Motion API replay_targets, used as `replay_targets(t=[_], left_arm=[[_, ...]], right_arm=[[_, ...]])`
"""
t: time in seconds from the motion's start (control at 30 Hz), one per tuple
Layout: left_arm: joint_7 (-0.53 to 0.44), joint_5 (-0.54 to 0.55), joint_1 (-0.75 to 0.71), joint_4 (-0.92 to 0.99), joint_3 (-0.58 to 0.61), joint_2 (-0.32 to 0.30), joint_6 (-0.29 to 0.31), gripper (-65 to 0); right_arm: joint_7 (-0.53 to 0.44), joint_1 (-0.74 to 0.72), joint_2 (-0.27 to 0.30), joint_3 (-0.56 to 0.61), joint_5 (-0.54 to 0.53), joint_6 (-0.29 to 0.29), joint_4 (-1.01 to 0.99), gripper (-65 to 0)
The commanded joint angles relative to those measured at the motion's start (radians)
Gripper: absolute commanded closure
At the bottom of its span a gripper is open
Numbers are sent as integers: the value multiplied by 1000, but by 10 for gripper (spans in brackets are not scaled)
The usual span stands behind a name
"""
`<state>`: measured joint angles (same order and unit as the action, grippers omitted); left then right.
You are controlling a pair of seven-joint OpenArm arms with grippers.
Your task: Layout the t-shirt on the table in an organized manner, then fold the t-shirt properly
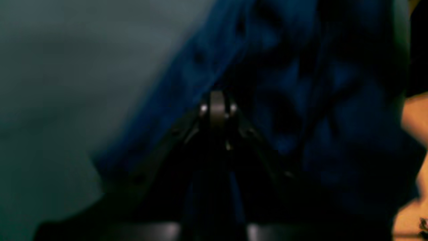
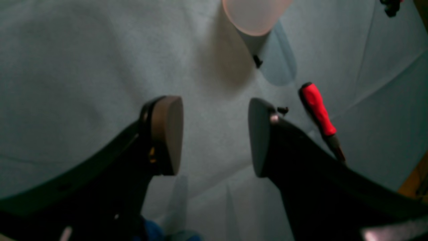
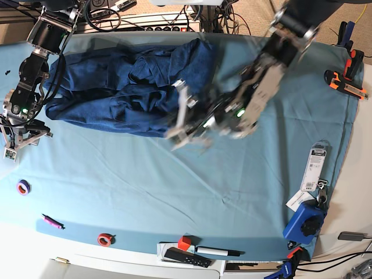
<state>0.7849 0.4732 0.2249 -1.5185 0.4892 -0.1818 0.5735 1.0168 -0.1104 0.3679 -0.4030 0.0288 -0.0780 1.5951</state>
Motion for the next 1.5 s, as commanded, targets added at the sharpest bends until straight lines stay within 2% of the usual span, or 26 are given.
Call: replay_targets(t=[0.0,0.07,0.17,0.33,0.43,0.63,0.77,0.87,0.9,0.97,1.0,1.03,1.07,1.2,1.27,1.37,1.47], left_arm=[[-34,40,10,-18,-3,-3,3,0],[-53,66,-14,-18,-3,-19,3,0],[-57,87,-23,-18,-5,-8,4,0],[-61,87,-23,-18,-5,61,4,0],[-98,39,-23,-18,-4,126,4,0],[-208,-128,-8,-17,8,235,-6,0],[-279,-224,30,-16,49,257,-86,0],[-294,-314,63,2,89,257,-159,0],[-293,-345,72,15,102,257,-180,-20],[-292,-377,81,43,122,256,-235,-251],[-291,-375,83,58,127,257,-264,-338],[-288,-368,83,70,130,256,-292,-378],[-280,-362,83,80,130,256,-306,-382],[-245,-352,90,81,129,249,-304,-380],[-224,-309,104,69,128,241,-304,-357],[-212,-239,122,22,120,211,-282,-288],[-197,-200,122,-40,80,173,-219,-159]], right_arm=[[-22,-17,23,-4,9,4,14,-310],[-23,-17,23,-4,9,4,14,-310],[-23,-17,22,-4,8,4,14,-310],[-20,-17,23,-4,8,4,14,-310],[-19,-17,22,-4,8,4,14,-310],[-17,-16,23,-4,-3,4,14,-310],[-17,-17,23,-4,-14,4,14,-310],[-17,-16,22,-4,-14,4,14,-310],[-17,-16,23,-4,-14,4,14,-310],[-17,-16,23,-4,-14,4,14,-310],[-18,-17,23,-4,-14,4,14,-310],[-19,-17,23,-4,-13,4,14,-310],[-19,-17,23,-4,-13,4,14,-310],[-24,-17,23,-4,-13,4,14,-310],[-23,-17,23,-4,-13,4,14,-310],[-23,-17,23,-4,-13,4,14,-310],[-23,-16,23,-4,-13,3,14,-310]])
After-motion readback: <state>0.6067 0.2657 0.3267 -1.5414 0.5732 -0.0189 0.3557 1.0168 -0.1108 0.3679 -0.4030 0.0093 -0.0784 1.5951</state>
